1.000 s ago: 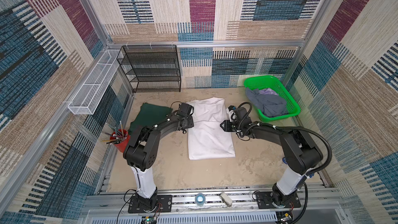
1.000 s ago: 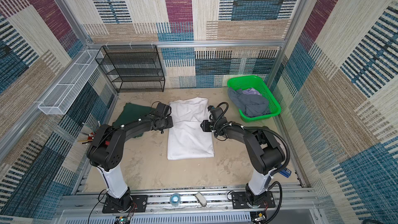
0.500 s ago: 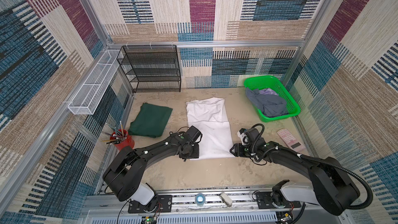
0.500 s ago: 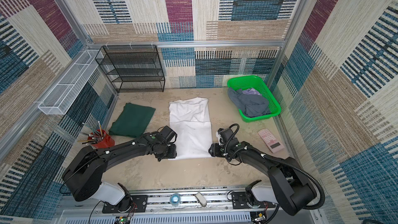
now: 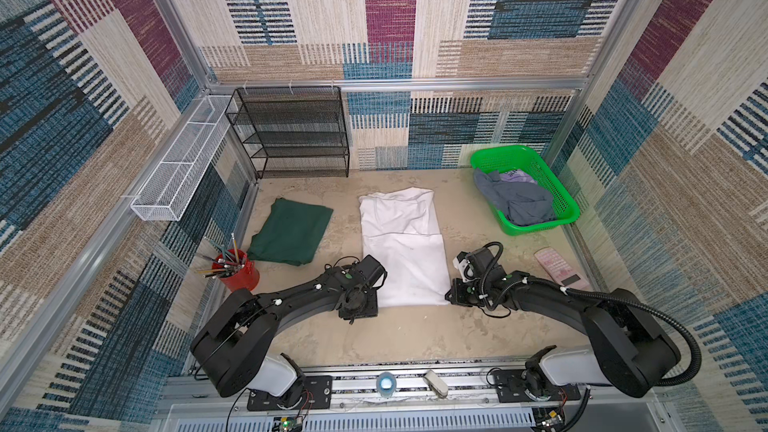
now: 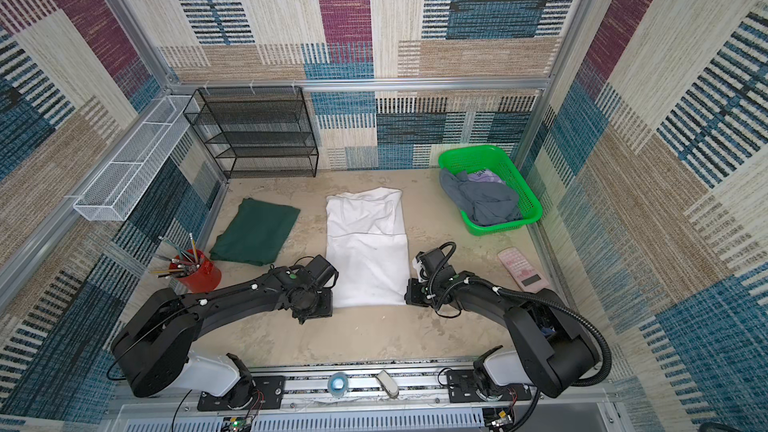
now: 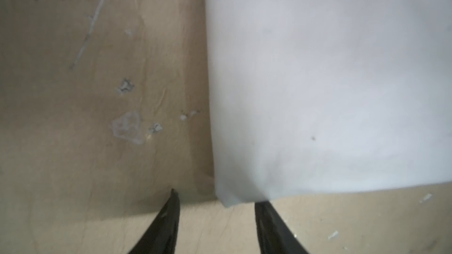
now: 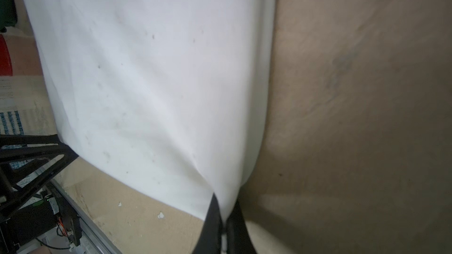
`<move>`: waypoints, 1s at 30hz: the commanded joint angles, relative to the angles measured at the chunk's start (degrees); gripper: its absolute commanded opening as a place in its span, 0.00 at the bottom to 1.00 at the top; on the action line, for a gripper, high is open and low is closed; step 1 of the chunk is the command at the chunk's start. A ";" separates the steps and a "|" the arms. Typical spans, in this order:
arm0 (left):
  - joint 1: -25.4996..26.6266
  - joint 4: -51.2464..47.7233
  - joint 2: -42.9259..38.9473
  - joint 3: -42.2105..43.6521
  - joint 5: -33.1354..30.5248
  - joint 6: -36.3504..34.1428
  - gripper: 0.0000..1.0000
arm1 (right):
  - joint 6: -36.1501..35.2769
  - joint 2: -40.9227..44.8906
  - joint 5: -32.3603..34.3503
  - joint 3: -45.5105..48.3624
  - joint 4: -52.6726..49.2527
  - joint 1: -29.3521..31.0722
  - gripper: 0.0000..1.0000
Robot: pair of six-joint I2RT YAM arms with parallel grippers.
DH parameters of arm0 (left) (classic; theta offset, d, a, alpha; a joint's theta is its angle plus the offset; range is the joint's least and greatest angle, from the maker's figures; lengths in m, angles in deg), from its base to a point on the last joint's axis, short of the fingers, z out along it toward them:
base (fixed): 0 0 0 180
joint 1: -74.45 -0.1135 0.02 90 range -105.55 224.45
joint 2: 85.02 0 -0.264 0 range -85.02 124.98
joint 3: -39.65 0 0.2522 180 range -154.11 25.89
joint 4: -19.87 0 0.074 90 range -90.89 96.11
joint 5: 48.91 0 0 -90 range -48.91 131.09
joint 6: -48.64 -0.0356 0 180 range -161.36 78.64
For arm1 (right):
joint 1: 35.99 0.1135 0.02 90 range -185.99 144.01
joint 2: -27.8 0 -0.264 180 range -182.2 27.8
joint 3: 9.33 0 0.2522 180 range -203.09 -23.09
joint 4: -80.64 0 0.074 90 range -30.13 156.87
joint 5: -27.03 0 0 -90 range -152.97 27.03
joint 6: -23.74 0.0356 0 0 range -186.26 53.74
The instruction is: Fold and stack the t-shirts
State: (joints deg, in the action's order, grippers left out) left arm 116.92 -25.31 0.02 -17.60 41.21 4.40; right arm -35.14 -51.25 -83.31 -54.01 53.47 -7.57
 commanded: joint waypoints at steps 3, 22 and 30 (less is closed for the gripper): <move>0.02 2.39 0.64 0.68 2.85 0.12 0.06 | -0.98 3.17 1.35 -0.78 -3.89 0.05 0.00; -3.43 -17.56 -15.94 -19.97 -5.49 -9.54 0.00 | -4.81 7.39 4.69 -29.60 -16.81 -2.84 0.00; -16.06 -7.59 -2.42 -31.27 2.21 -15.29 0.00 | -9.33 -8.10 0.79 -40.08 -8.93 -7.46 0.00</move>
State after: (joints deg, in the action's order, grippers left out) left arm 103.15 -36.76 -5.93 -45.44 40.40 -6.68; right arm -41.90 -55.99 -81.43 -91.56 39.91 -14.37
